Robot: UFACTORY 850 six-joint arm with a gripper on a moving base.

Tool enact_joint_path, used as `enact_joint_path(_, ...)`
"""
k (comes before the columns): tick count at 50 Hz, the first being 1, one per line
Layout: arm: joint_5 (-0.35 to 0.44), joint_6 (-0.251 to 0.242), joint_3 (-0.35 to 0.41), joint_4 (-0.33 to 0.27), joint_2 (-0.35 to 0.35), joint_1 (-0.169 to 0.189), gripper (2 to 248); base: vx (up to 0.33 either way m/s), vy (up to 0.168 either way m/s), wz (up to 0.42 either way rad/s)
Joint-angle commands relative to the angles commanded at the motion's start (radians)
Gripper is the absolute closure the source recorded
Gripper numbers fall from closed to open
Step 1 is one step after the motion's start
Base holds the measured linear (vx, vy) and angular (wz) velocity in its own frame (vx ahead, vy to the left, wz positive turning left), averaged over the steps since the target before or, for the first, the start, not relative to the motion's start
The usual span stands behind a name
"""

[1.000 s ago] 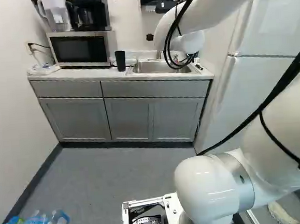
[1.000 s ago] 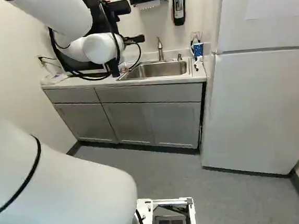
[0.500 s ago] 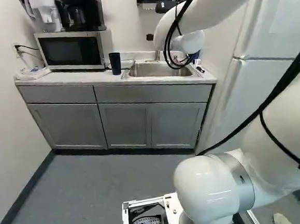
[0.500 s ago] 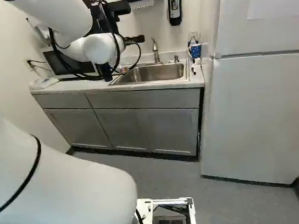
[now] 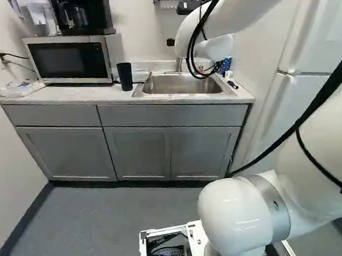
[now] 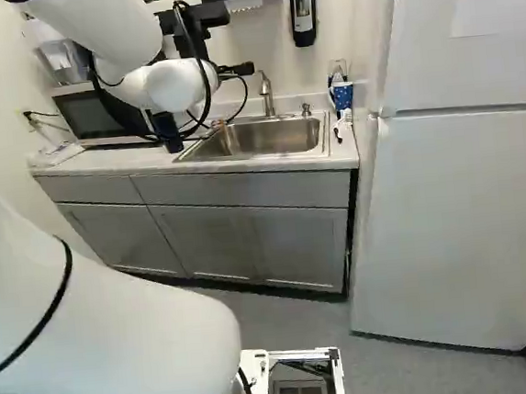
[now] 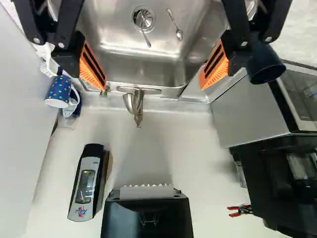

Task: Rinse the cup and place it in the tray

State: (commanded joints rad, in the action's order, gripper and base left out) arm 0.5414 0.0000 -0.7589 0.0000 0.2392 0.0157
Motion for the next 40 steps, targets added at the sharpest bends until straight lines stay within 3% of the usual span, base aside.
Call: enact_joint_path(40,0.0,0.0,0.0,0.0,0.0,0.0,3,0.143,-0.051,0.002)
